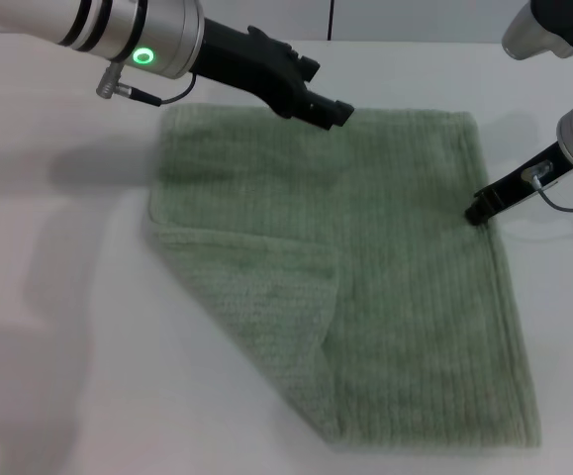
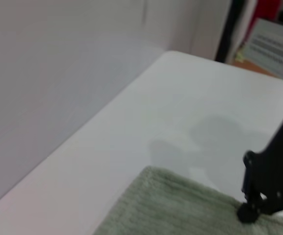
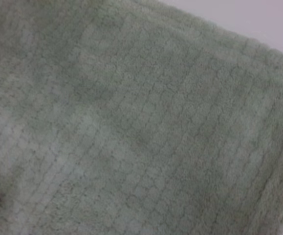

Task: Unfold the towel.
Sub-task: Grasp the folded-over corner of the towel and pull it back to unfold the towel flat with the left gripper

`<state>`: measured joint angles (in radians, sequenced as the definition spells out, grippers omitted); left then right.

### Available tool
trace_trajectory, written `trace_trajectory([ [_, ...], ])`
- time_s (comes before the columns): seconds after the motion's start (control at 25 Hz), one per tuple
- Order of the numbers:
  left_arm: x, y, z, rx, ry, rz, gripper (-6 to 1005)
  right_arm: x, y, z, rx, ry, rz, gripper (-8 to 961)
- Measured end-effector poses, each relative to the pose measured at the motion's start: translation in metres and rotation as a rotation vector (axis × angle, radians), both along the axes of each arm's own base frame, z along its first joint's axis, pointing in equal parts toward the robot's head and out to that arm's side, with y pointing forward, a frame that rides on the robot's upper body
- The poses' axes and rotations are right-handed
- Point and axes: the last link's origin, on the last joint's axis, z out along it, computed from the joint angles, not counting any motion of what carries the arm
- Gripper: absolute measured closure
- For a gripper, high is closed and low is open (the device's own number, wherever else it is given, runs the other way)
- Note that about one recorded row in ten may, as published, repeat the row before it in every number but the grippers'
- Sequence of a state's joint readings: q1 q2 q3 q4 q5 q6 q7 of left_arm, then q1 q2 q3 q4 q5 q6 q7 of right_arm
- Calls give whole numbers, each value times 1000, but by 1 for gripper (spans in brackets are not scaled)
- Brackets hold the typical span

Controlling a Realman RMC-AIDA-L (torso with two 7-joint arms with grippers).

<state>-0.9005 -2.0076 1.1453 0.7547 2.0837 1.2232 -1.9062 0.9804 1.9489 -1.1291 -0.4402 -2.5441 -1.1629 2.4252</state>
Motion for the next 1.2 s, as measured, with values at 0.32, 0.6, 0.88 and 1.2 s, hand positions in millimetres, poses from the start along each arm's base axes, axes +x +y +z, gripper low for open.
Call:
trace_trajectory([
  [0.32, -6, -12, -7, -82, 50, -58, 201, -1, 0, 0, -3, -1, 1, 954],
  [0.6, -2, -22, -22, -149, 117, -94, 201, -1, 0, 0, -4, -2, 2, 954],
  [0.88, 5, -30, -36, -209, 167, -137, 201, -2, 2, 1, -1, -9, 8, 954],
  [1.2, 10, -37, -49, -247, 204, -150, 200, -3, 3, 0, -1, -13, 13, 954],
])
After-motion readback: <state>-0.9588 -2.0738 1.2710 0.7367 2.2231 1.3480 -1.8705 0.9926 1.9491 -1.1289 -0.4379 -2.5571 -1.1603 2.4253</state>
